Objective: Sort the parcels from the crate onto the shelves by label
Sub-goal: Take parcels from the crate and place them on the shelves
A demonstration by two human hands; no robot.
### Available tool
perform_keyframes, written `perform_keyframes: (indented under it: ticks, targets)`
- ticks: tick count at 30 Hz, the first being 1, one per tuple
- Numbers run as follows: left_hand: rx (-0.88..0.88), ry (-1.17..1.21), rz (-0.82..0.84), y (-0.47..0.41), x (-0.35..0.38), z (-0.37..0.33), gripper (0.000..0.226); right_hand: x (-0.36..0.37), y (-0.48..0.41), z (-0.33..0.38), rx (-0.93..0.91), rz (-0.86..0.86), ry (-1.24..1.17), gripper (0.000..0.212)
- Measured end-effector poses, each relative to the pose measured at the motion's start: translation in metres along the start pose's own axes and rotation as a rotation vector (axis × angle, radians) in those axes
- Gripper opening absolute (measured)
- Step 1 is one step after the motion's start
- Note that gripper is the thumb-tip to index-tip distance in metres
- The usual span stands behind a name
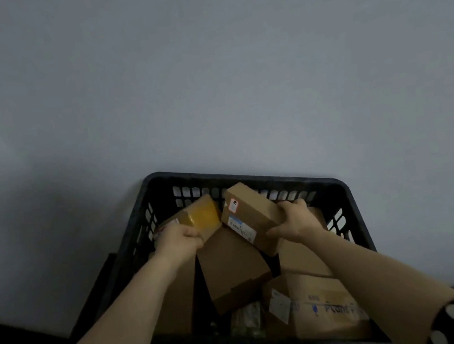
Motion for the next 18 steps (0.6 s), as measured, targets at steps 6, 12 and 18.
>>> perform_keyframes:
  ticks: [6,12,18]
  targets:
    - [0.079,0.313,-0.051,0.069,0.000,-0.017,0.014,0.009,0.056,0.015,-0.268,0.173,-0.840,0.066]
    - [0.184,0.494,-0.126,0.177,0.008,-0.020,0.078,0.029,0.141,0.077,-0.549,0.584,-0.887,0.059]
    - [0.253,0.641,-0.414,0.302,0.004,0.009,0.034,0.073,0.231,0.135,-0.712,0.833,-0.724,0.045]
Point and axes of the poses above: each hand's wrist, its own y-axis away from the middle knuckle, its own x-axis out of the palm, z = x × y, the point moved 7 cm from there along -y, towards the middle knuckle, and after that the axes turned 15 degrees about z, right-handed, at the moved point
